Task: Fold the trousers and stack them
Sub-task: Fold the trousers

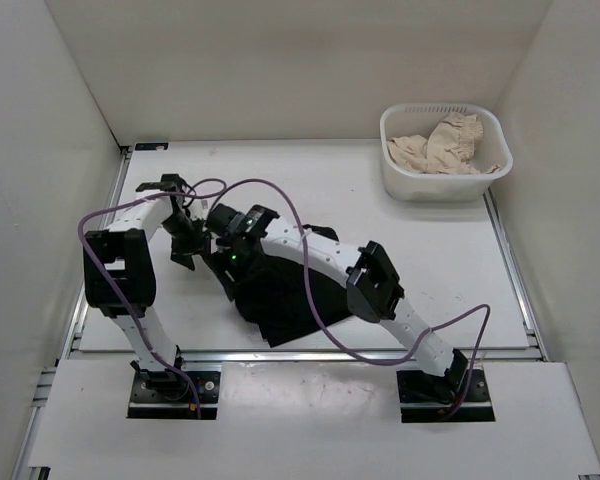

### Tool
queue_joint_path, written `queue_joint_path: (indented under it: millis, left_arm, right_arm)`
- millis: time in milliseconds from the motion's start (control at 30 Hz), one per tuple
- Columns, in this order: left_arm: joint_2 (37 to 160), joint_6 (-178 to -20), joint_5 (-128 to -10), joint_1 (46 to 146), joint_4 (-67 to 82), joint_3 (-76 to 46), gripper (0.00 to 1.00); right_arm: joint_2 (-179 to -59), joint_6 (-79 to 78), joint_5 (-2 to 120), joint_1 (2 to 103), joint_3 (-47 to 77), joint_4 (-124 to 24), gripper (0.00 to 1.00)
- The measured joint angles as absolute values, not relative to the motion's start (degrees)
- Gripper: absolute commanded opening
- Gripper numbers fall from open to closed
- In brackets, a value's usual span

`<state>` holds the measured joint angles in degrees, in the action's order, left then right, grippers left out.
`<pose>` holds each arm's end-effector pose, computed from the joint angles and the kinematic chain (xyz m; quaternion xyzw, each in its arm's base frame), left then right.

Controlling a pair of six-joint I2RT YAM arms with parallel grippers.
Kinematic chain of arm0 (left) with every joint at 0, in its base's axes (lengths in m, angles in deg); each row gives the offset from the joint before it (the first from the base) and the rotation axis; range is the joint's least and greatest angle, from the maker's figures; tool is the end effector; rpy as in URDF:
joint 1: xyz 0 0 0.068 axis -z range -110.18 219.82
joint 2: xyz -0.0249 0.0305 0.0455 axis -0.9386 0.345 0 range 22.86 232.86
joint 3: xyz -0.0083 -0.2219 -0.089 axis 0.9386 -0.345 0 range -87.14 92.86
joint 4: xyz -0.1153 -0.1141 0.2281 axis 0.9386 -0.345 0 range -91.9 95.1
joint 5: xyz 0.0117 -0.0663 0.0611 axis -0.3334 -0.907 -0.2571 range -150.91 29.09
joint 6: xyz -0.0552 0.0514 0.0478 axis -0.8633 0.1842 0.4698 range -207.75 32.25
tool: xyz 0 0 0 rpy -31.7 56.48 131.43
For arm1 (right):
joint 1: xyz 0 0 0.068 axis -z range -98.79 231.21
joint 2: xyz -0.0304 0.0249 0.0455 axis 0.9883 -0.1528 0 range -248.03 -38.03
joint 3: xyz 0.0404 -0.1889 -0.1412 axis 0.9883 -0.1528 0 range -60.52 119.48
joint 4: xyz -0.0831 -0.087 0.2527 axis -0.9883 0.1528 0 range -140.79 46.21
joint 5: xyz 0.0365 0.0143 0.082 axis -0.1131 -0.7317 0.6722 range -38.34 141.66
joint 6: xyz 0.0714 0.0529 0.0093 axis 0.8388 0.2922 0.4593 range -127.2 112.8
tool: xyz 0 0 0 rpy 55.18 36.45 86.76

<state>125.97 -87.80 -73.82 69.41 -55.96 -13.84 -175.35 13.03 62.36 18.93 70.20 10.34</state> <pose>0.3293 -0.0153 0.1056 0.0049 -0.9936 0.1124 0.0072 0.2269 0.4635 0.1572 -0.3673 0.9054 0.1956 0.0842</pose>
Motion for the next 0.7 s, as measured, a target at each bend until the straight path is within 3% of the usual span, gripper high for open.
queue_joint_path:
  millis: [100,267,333,500,700]
  left_arm:
    - [125.3,-87.8,-72.2,69.4,-56.3,-11.1,0.63]
    - [123.6,-87.8,-70.6,70.8,-55.9,-5.4,0.74]
    - [121.9,-87.8,-70.1,73.0,-55.2,-4.6,0.75]
    - [115.8,-87.8,-69.9,84.2,-53.3,-6.2,0.9]
    - [112.9,-87.7,-74.7,93.0,-51.6,-13.8,0.99]
  right_arm:
    - [-173.4,7.3,61.9,14.6,70.4,7.4,0.69]
    - [-154.9,4.8,59.8,13.0,47.9,-1.5,0.78]
    - [-145.1,6.0,58.5,16.8,38.1,-3.9,0.79]
    - [-127.5,12.7,53.7,33.9,19.3,-10.0,0.85]
    - [-125.4,16.5,54.8,45.6,4.0,-13.4,0.88]
